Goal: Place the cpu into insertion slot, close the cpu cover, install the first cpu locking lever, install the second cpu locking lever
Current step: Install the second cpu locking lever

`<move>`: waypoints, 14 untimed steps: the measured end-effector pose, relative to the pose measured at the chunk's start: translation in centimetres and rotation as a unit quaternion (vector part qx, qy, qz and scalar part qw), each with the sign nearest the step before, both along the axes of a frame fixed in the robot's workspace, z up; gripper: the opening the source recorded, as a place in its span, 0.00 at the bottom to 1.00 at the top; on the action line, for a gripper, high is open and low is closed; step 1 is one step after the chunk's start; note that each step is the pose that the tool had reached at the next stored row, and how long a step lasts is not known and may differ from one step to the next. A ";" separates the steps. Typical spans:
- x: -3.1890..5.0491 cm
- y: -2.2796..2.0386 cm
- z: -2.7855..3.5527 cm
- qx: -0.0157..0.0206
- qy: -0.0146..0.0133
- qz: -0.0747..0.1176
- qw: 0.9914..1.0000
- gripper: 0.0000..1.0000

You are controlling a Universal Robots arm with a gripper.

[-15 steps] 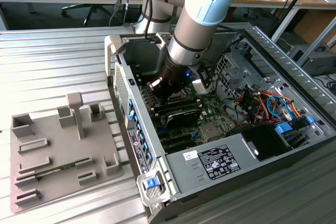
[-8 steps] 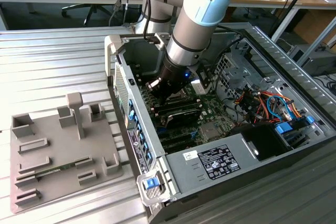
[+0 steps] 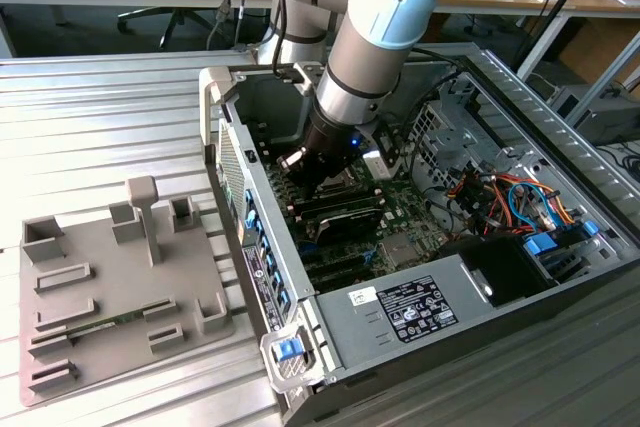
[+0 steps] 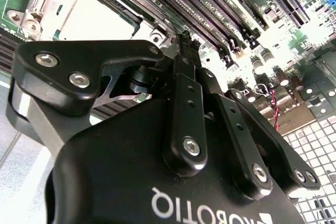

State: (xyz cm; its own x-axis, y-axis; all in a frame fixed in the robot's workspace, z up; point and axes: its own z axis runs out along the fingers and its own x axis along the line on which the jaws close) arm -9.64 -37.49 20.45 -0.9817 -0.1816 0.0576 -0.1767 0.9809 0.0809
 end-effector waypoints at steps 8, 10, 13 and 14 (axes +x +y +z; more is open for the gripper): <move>0.00 0.16 -0.23 0.002 0.000 0.000 1.000 0.11; 0.00 0.16 -0.33 0.002 0.000 0.000 1.000 0.11; -0.01 0.16 -0.45 0.002 0.000 0.000 1.000 0.11; -0.01 0.16 -0.50 0.002 0.000 0.000 1.000 0.11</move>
State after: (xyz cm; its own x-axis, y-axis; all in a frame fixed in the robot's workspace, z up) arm -9.65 -37.34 19.95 -0.9816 -0.1820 0.0572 -0.1769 0.9806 0.0846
